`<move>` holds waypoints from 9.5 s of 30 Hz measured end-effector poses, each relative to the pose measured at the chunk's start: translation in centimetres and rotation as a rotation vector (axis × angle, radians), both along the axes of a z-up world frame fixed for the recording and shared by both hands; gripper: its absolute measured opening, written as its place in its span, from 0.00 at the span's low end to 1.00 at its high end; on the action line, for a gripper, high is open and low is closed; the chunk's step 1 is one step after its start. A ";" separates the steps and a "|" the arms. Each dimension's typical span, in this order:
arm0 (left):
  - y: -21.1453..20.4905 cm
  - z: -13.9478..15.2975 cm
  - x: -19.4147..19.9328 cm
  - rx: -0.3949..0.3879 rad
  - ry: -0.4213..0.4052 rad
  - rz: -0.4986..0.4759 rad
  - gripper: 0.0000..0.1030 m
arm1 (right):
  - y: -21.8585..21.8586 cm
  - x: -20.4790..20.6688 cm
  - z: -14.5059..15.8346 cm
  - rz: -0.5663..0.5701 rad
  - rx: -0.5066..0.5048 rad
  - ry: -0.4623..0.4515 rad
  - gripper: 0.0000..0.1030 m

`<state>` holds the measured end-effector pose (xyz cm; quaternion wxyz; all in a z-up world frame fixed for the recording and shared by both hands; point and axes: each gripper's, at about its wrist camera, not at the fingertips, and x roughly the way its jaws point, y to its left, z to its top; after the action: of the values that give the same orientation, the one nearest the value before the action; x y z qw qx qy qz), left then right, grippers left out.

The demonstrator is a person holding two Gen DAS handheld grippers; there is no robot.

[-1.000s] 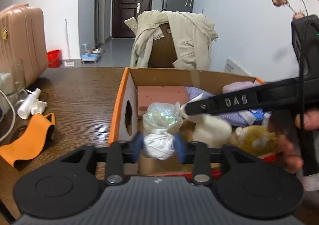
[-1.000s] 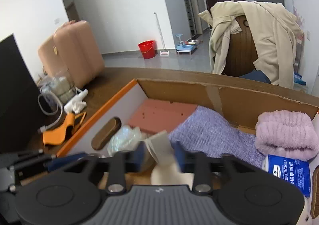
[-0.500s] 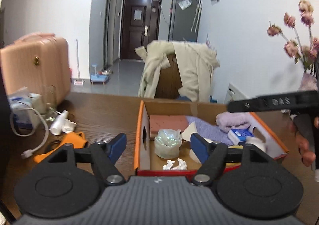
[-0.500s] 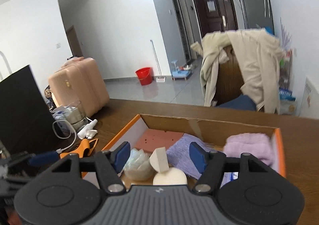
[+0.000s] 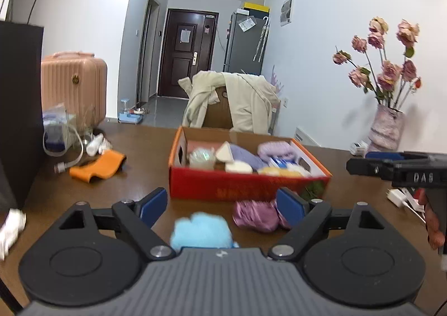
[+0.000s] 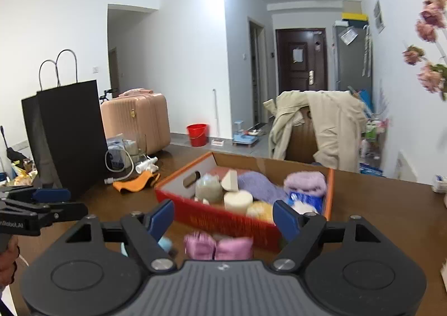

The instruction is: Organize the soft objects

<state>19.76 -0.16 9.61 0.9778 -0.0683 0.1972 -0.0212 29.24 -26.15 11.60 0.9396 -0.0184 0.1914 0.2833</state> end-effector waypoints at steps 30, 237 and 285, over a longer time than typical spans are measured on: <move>-1.8 -3.8 11.0 -0.087 0.146 -0.090 0.52 | -1.4 0.2 -5.8 -0.094 0.025 0.145 0.66; 1.2 3.9 21.4 0.005 0.116 -0.204 0.14 | 3.7 17.9 1.4 -0.119 -0.149 0.178 0.16; -2.7 -7.2 -14.5 0.107 -0.234 0.080 1.00 | -0.8 -22.9 -11.1 -0.260 0.060 -0.164 0.97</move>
<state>5.30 -2.90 2.36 0.9964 -0.0208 0.0795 0.0205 6.32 -26.94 0.54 0.9809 0.0117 0.1063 0.1623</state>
